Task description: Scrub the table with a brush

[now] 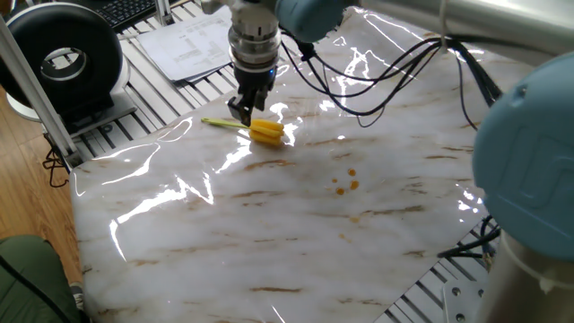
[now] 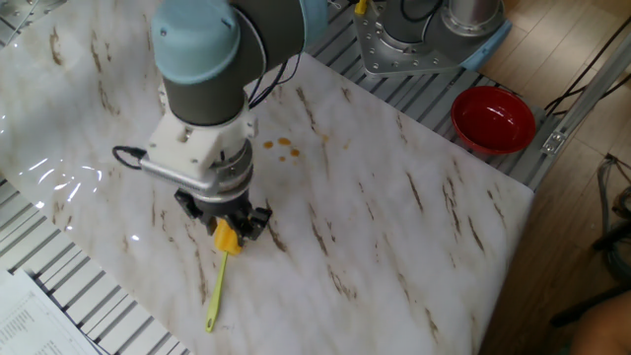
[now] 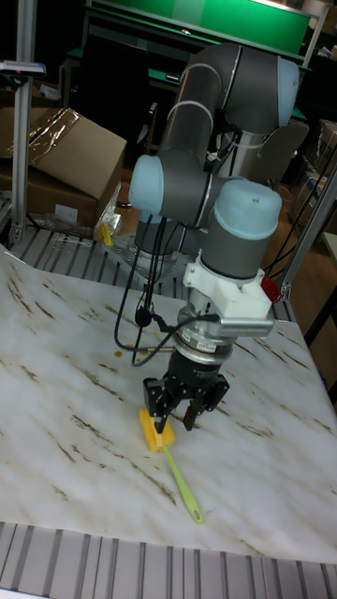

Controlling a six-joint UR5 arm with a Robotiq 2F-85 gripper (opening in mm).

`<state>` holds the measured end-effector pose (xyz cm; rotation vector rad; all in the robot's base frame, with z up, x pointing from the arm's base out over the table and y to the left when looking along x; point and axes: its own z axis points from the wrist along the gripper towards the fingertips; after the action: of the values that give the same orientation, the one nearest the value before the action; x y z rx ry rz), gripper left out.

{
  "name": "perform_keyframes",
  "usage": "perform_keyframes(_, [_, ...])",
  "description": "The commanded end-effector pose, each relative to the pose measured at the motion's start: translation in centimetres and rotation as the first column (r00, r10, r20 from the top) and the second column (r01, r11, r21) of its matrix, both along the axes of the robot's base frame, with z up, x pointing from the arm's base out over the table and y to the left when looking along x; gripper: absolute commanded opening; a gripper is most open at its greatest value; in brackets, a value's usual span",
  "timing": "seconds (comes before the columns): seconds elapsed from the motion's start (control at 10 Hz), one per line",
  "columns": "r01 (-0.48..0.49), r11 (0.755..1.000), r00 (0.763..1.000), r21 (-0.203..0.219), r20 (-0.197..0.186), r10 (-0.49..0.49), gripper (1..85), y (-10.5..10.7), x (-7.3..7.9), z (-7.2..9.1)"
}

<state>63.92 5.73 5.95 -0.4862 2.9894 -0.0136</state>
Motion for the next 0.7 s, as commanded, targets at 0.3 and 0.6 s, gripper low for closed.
perform_keyframes(0.3, [-0.015,0.999,1.0,0.031,0.001,0.015,47.7,2.4,3.4,-2.7])
perform_keyframes(0.6, [-0.016,1.0,1.0,0.024,0.015,0.016,51.3,2.2,3.8,-2.7])
